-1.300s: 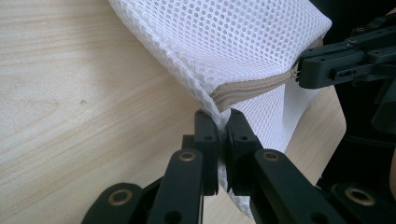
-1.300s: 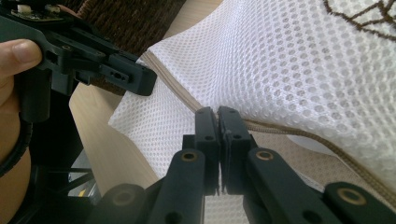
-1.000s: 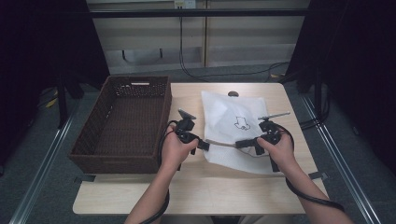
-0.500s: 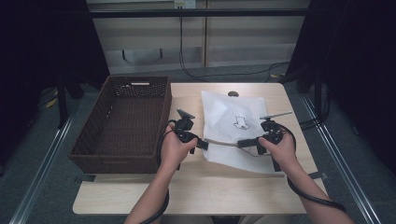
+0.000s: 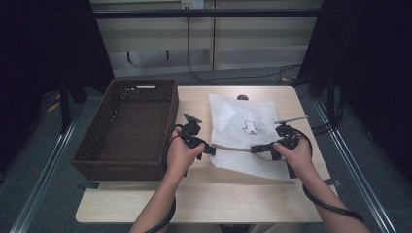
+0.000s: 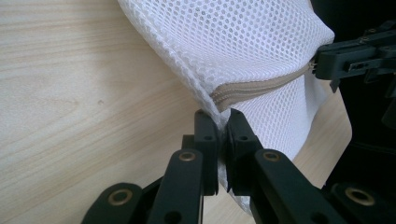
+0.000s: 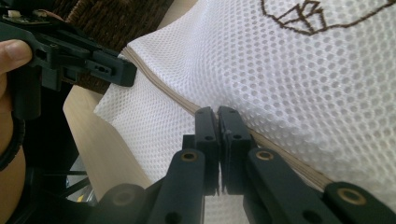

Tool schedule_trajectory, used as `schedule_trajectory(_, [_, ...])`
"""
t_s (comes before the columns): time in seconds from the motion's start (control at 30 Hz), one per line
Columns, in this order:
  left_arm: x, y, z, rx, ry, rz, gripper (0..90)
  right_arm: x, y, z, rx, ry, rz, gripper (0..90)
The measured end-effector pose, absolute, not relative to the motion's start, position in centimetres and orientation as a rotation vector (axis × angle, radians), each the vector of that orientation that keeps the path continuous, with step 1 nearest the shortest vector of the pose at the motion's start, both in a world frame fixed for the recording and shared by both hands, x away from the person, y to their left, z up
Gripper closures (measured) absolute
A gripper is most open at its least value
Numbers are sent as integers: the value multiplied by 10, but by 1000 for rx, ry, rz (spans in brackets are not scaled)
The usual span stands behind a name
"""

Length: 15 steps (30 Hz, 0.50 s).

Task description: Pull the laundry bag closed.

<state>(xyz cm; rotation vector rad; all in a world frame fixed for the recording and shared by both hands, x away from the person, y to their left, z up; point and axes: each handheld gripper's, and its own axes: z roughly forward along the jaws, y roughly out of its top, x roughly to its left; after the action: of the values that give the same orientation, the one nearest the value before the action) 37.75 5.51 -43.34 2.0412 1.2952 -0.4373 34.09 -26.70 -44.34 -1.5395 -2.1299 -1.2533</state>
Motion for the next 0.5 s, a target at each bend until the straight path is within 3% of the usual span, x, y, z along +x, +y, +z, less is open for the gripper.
schedule_trajectory(0.5, [379,56,-434,2038,1311,-434,854,339,-276,-442,-1551,-2122,-1268,880])
